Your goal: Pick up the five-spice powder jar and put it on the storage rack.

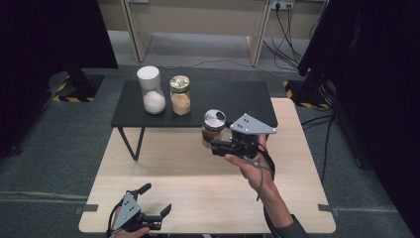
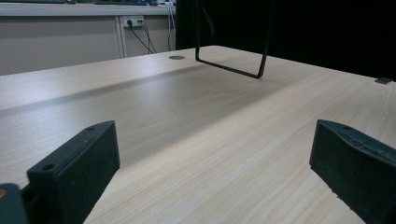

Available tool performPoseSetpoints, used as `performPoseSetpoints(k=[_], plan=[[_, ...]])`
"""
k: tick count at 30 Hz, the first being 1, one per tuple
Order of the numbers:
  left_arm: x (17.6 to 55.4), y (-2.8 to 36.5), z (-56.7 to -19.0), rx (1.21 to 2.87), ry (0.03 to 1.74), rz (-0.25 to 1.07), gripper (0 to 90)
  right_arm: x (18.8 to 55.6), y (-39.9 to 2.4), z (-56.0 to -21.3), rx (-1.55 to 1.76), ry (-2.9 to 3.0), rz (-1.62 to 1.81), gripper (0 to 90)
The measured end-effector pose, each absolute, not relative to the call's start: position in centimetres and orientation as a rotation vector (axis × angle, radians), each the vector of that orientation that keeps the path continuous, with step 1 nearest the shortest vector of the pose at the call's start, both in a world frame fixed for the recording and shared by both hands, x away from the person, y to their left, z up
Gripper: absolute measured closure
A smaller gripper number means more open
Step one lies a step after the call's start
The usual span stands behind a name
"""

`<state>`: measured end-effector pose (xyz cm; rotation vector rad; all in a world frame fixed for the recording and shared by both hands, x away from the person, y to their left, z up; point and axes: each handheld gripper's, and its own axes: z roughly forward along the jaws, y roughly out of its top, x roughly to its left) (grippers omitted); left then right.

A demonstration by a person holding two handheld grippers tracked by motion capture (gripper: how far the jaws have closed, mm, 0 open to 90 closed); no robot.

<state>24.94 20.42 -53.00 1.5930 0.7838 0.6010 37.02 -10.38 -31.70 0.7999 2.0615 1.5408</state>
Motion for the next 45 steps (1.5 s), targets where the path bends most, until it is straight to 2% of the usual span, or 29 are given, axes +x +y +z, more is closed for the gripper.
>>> performPoseSetpoints(k=[14,45], plan=[[24.9,20.4,-53.0,1.589,0.782,0.603,1.0,39.7,-9.4,-29.8,0.83,2.047,1.484,31.0],[24.9,20.4,-53.0,1.591,0.778,0.6,1.0,45.7,-6.5,-30.3,0.965,1.974,1.375,31.0]])
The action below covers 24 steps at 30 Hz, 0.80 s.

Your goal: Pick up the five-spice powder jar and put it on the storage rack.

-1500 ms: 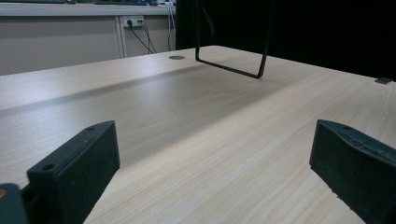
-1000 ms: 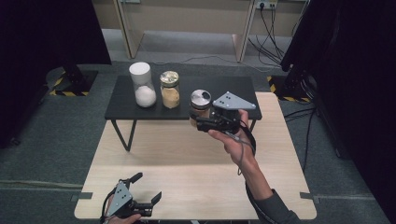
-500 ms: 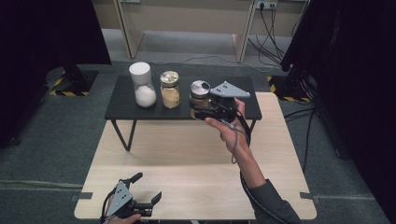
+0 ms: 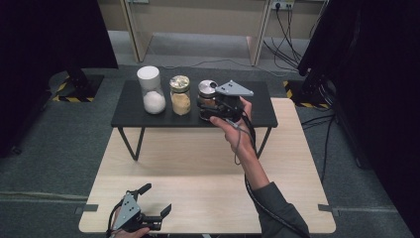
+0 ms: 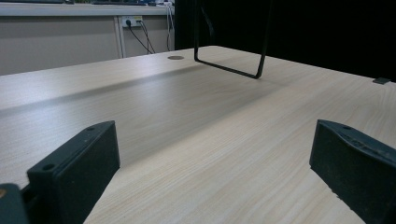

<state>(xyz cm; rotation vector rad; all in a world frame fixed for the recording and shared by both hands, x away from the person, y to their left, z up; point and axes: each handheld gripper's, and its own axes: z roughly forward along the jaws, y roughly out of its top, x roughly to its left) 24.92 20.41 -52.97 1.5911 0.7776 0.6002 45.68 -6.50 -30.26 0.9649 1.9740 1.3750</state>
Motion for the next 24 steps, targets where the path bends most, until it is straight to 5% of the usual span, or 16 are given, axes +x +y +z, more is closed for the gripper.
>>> performPoseSetpoints(k=[19,24], plan=[[24.8,20.4,-52.9,1.593,0.772,0.598,1.0,47.4,-6.3,-31.0,1.004,1.945,1.392,30.7],[24.8,20.4,-52.9,1.595,0.773,0.599,1.0,47.3,-6.7,-31.0,1.065,1.939,1.441,13.3]])
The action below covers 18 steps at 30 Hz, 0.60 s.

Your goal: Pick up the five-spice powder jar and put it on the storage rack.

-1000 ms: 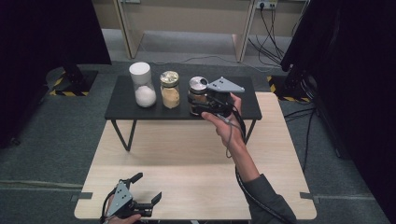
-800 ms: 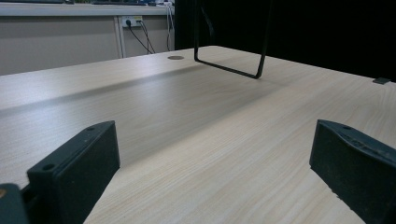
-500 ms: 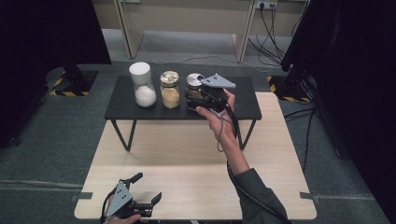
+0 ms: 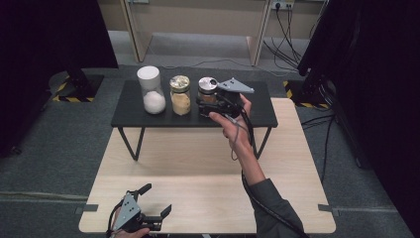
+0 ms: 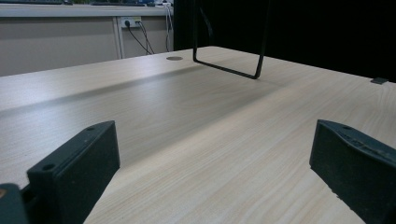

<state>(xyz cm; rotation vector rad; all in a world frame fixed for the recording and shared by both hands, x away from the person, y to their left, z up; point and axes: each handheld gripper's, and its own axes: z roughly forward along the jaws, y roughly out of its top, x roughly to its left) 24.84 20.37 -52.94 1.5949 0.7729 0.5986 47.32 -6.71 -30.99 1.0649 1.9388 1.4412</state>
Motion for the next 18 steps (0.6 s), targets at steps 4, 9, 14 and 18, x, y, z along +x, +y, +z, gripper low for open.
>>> performPoseSetpoints(k=[4,9,14,18], plan=[[24.9,20.3,-53.0,1.594,0.773,0.597,1.0,46.9,-7.1,-31.0,1.085,1.913,1.449,5.7],[24.9,20.3,-53.0,1.593,0.775,0.595,1.0,46.2,-7.4,-31.2,1.075,1.907,1.46,1.7],[24.9,20.3,-53.0,1.594,0.775,0.596,1.0,45.4,-7.9,-31.1,1.059,1.873,1.484,1.5],[24.9,20.3,-53.0,1.595,0.776,0.595,1.0,44.6,-8.2,-30.8,1.031,1.872,1.484,1.5]])
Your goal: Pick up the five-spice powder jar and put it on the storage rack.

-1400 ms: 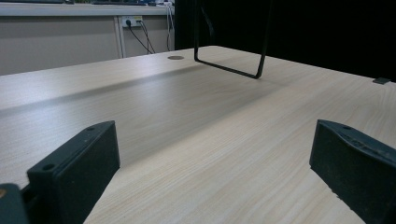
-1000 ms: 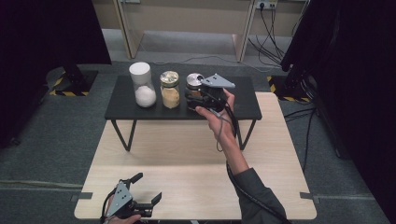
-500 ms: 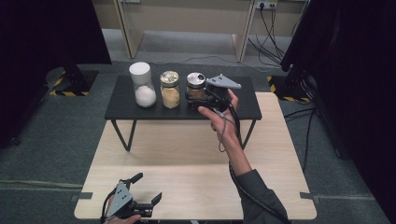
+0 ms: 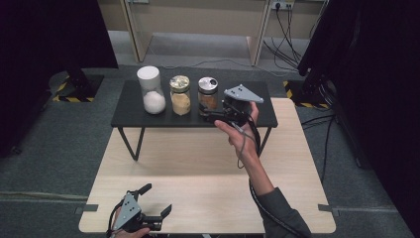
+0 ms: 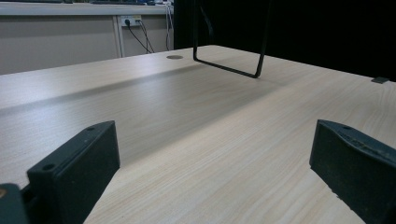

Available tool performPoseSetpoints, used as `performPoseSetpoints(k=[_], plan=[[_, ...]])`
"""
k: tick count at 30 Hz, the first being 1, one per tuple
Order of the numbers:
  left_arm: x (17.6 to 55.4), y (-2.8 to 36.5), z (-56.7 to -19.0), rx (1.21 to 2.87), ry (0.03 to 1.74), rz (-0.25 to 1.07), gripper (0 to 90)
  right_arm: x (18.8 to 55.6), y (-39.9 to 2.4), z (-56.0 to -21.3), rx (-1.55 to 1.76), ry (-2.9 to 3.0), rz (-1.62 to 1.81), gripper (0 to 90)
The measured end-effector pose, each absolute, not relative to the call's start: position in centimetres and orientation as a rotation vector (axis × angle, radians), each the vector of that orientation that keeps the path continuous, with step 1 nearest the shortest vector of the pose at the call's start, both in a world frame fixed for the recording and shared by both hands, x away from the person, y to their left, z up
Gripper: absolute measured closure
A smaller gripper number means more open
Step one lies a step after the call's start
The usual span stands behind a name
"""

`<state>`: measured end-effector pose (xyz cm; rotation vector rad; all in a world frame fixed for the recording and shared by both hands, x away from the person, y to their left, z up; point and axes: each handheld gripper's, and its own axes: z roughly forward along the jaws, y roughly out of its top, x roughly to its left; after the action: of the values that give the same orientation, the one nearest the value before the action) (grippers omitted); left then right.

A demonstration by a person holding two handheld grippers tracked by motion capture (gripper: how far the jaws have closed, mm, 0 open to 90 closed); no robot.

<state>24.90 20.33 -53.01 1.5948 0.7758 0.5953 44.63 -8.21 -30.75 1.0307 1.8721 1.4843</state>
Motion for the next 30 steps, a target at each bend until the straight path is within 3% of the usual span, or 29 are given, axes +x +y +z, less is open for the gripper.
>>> performPoseSetpoints(k=[30], plan=[[24.9,20.3,-53.0,1.594,0.778,0.599,1.0,40.0,-10.4,-31.7,0.958,1.847,1.574,1.5]])
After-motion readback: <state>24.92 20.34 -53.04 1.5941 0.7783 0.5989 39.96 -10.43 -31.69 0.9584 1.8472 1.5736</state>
